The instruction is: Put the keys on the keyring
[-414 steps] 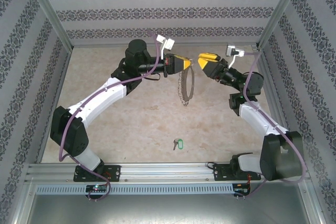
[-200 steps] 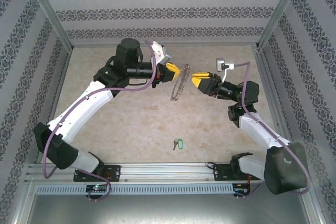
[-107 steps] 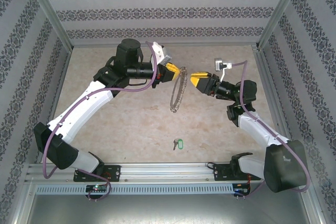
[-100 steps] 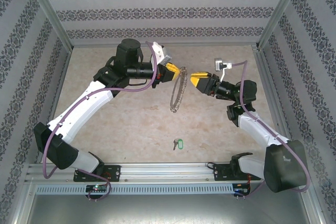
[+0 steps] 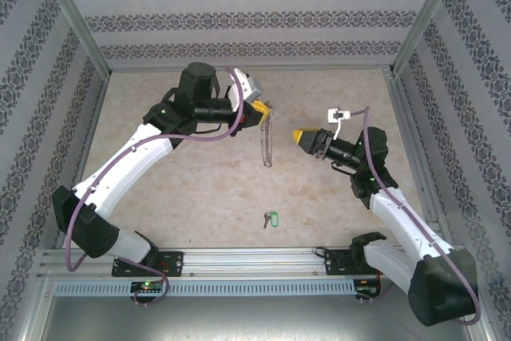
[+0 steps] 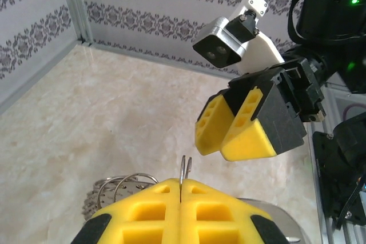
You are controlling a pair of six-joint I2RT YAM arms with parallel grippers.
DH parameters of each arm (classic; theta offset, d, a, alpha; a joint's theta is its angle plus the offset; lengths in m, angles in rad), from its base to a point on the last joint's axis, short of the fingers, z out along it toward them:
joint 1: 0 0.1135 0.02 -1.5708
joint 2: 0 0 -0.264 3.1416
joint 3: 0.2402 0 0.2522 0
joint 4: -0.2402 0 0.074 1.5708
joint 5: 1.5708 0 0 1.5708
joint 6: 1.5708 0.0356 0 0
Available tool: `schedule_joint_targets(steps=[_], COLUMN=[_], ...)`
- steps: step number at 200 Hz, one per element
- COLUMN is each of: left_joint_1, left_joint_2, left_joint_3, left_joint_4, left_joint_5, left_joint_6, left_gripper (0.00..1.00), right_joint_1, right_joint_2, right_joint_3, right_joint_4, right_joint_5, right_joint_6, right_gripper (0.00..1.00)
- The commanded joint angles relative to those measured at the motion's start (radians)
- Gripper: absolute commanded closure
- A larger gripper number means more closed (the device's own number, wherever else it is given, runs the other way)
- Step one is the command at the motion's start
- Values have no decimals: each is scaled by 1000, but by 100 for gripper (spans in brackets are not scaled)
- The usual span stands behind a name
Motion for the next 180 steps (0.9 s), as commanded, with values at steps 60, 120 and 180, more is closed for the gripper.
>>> schedule_joint_targets(steps=[60, 120, 180], left_joint_1=[10, 65, 95], left_joint_2=[-80, -147, -215], left_joint_3=[-157, -240, -280], left_joint_4=[120, 163, 156], left_joint_5=[-56, -57, -59], left_joint_6=[-46, -80, -90], left_gripper=[100, 100, 100], right_joint_1=[225, 473, 583], right_joint_2=[-13, 110, 312], right_joint_3=[-75, -54, 49], right_joint_4=[-508, -520, -536], right_joint_5=[298, 420, 474], right_joint_6=[-103, -127, -220], right_gripper=[58, 60, 62])
